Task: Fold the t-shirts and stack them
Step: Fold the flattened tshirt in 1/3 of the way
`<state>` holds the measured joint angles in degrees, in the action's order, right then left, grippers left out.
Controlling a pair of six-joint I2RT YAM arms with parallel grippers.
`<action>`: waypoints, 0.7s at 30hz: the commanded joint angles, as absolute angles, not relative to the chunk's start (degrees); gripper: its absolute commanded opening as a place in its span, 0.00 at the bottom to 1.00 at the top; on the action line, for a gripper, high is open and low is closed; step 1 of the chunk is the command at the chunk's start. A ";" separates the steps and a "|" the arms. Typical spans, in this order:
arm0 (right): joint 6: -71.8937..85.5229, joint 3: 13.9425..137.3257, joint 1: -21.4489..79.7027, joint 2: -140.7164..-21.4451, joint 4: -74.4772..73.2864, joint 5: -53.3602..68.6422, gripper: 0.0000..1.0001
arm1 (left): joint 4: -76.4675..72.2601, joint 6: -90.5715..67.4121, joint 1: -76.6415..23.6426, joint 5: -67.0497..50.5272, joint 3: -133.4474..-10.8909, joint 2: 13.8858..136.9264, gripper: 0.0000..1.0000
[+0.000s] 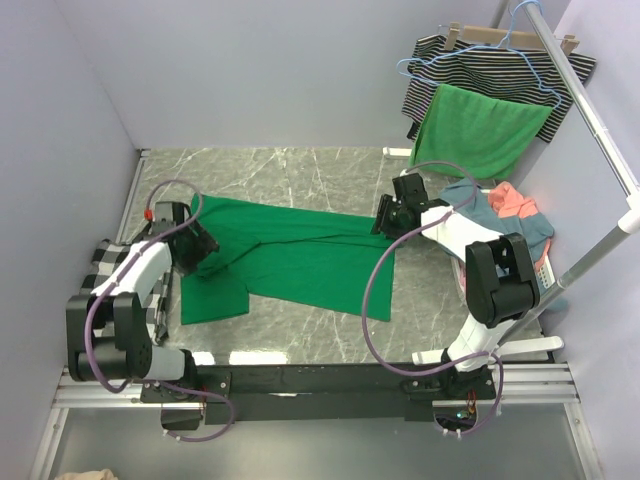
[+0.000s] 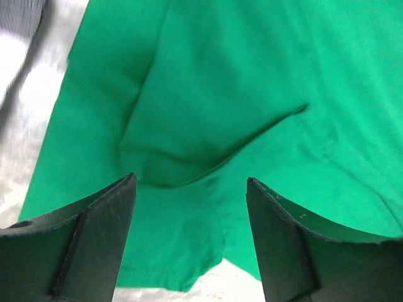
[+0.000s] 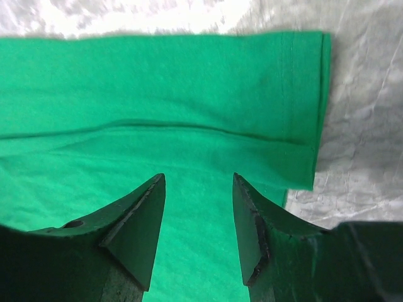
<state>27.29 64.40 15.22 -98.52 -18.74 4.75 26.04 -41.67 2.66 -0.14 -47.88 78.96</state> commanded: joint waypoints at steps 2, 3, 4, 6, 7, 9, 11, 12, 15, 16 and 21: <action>26.28 62.93 15.47 -96.06 -18.81 5.54 0.54 | 23.73 -47.10 2.72 -0.35 -43.51 75.59 0.76; 26.19 62.84 15.38 -95.80 -18.81 5.54 0.54 | 23.03 -47.46 2.72 -0.61 -42.46 75.93 0.75; 26.19 62.49 15.47 -95.80 -18.90 5.54 0.54 | 22.85 -48.07 2.81 -0.62 -42.10 76.20 0.75; 26.02 62.23 15.47 -95.36 -18.81 5.54 0.54 | 22.33 -48.51 2.81 -0.53 -41.14 76.55 0.75; 25.93 61.97 15.47 -95.27 -18.81 5.54 0.54 | 22.59 -48.52 2.90 -0.44 -41.05 76.73 0.74; 26.02 61.70 15.47 -95.19 -18.81 5.62 0.54 | 22.50 -48.86 2.81 -0.26 -40.26 76.47 0.75; 26.01 61.26 15.47 -95.10 -18.55 5.54 0.54 | 22.41 -49.22 2.90 -0.18 -39.73 76.12 0.74; 26.02 61.17 15.47 -95.10 -18.63 5.54 0.54 | 22.24 -49.65 2.81 -0.18 -39.03 75.50 0.74; 26.10 60.82 15.47 -95.19 -18.54 5.71 0.54 | 21.89 -50.62 2.81 -0.26 -37.36 74.62 0.72; 26.19 60.65 15.47 -95.10 -18.63 5.71 0.54 | 21.62 -50.97 2.90 1.65 -36.83 74.36 0.69; 25.93 60.73 15.47 -95.36 -18.63 5.71 0.54 | 18.28 -54.13 2.81 3.95 -34.98 73.04 0.53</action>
